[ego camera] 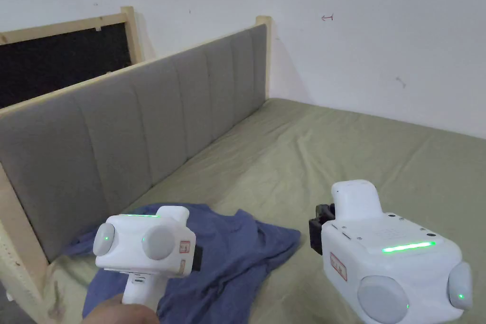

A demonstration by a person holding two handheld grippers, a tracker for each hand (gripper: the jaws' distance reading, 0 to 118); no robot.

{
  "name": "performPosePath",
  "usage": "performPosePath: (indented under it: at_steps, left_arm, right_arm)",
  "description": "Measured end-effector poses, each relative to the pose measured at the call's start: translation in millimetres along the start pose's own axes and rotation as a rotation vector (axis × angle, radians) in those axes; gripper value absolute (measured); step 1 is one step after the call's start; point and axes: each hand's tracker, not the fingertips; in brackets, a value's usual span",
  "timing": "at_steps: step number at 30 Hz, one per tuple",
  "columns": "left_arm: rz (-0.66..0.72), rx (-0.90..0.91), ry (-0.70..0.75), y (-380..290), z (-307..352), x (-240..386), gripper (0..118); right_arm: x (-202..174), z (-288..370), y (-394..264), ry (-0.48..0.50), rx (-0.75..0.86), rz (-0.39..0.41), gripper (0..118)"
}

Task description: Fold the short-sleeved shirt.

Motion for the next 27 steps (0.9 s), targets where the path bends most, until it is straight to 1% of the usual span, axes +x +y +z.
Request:
performPosePath:
  at_steps: [2,3,5,6,7,10,12,14,15,16,18,19,25,26,27]
  left_arm:
    - [0.073,-0.036,-0.018,6.7,-21.5,-9.0,2]
    - [0.1,-0.039,-0.019,11.6,-30.9,-13.1,11]
    - [0.122,-0.071,-0.024,18.3,-49.4,-17.5,82]
    - [0.128,-0.106,-0.002,21.0,-59.7,-18.7,96]
    - [0.124,-0.082,0.007,22.4,-64.1,-17.9,92]
    - [0.087,-0.117,0.016,27.7,-90.4,-10.5,93]
    - [0.041,-0.165,0.055,24.9,-111.8,-8.0,95]
    - [-0.015,-0.216,0.1,17.9,-137.1,1.5,113]
    - [-0.041,-0.188,0.116,14.9,-143.3,8.3,118]
    - [-0.055,-0.16,0.14,13.0,-147.1,11.2,118]
    - [-0.053,-0.163,0.171,6.2,-159.1,19.2,118]
    - [-0.046,-0.125,0.177,4.4,-155.7,22.0,118]
    - [-0.061,-0.102,0.14,5.2,-141.8,6.2,118]
    - [-0.065,-0.089,0.125,3.2,-139.9,5.6,116]
    - [-0.078,-0.074,0.126,2.3,-135.6,5.2,111]
  right_arm:
    - [5.4,-7.6,-11.1,0.015,-0.04,-0.025,0]
    - [8.6,-10.6,-16.2,0.021,-0.05,-0.037,0]
    - [13.8,-13.9,-24.9,0.03,-0.07,-0.044,0]
    - [16.9,-16.4,-28.3,0.036,-0.083,-0.043,0]
    - [19.5,-18.7,-31.0,0.034,-0.093,-0.037,0]
    - [26.2,-22.4,-37.1,0.018,-0.113,-0.015,0]
    - [31.7,-24.0,-39.9,0.012,-0.119,-0.016,0]
    - [36.6,-24.8,-42.8,0.01,-0.128,-0.027,0]
    - [39.1,-25.0,-44.7,0.008,-0.132,-0.032,0]
    - [41.2,-25.2,-46.4,0.006,-0.136,-0.035,0]
    - [45.5,-24.5,-49.8,-0.004,-0.145,-0.039,0]
    - [47.7,-24.3,-51.0,-0.007,-0.149,-0.042,0]
    - [58.6,-21.9,-56.4,-0.029,-0.156,-0.079,0]
    - [59.9,-20.9,-56.6,-0.031,-0.158,-0.085,0]
    - [61.2,-19.4,-56.7,-0.032,-0.16,-0.089,0]
